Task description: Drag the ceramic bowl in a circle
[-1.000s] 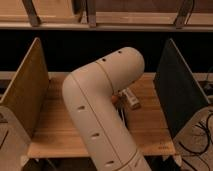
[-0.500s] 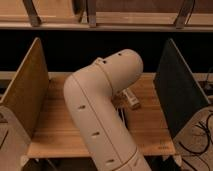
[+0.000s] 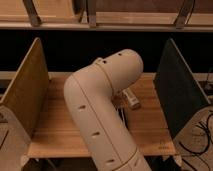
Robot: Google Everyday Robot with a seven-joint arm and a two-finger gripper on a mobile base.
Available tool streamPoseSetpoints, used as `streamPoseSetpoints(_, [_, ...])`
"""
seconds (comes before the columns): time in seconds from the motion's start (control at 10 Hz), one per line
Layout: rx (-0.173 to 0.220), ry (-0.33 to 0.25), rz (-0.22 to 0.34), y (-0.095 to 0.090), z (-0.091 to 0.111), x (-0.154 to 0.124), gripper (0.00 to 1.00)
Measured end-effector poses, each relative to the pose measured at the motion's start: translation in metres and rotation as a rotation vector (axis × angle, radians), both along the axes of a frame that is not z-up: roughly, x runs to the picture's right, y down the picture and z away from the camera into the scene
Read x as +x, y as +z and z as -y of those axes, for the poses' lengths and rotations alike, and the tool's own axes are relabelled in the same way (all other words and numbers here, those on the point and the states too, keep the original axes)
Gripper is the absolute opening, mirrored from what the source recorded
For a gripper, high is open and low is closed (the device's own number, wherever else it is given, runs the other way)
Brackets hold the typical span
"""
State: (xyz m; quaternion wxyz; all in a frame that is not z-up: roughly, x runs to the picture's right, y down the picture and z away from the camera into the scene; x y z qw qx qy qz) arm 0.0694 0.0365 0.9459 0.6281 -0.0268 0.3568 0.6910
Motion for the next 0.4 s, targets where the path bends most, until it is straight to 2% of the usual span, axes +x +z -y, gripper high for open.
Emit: streamPoseSetpoints(0.4, [0.0, 0.0, -0.001, 0.0, 0.0, 0.0004, 0.8])
